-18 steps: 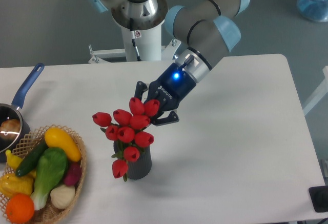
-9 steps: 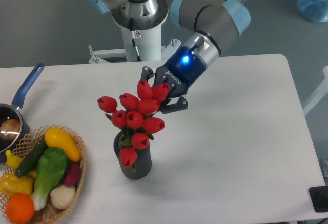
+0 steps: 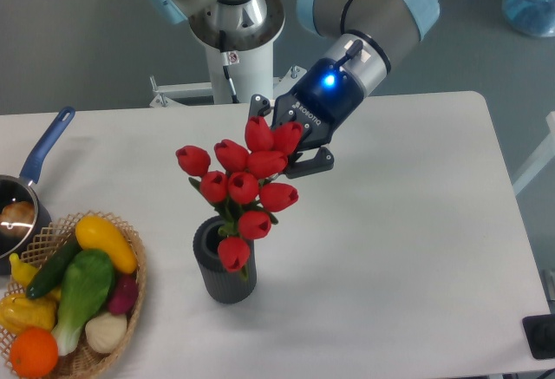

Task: Pick up the flowers from the vase
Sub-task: 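Lift the gripped tulips up out of the grey vase, then carry the tulip bouquet away from the vase and hold it raised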

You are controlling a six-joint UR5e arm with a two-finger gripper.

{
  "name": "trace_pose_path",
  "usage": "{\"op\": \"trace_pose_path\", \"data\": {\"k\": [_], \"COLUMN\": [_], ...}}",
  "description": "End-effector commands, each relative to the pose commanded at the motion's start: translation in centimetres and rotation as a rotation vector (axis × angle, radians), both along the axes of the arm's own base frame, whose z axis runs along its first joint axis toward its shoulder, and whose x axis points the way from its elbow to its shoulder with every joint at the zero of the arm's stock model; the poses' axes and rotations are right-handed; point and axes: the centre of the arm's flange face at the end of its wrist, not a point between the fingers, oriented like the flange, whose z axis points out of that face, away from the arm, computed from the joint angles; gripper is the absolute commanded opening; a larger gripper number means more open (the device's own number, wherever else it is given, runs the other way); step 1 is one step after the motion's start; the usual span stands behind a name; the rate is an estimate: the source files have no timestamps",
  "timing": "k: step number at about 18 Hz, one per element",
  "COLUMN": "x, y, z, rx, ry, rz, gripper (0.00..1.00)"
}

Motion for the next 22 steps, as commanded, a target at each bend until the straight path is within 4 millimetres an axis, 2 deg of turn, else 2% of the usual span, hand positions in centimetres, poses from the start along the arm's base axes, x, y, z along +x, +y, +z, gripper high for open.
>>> {"op": "trace_pose_path", "data": {"k": [3,6,12,14,17,19,21,22], "x": [-0.5,-1.0,-1.7,-2.2,-4.1,-6.8,-8.7,-9.8], "y": [-0.6,-1.6,-2.0,-2.6,-4.5,-7.1,-8.6,-9.1], "z": [0.5,1.6,4.4,4.6,5.0,5.5,4.8,3.4], "rx": [0.015,0.032,0.039,0.043,0.047,0.047,-0.002,-0.09], "ry": [-0.002,-0.015,-0.05,-0.051,-0.035,-0.001,0.105,0.167], "rz": [0.007,0.021,0.04,0.052,0.098,0.162,0.226,0.279], "gripper": [0.0,0.0,0.0,0.0,0.0,0.0,0.0,0.0]}}
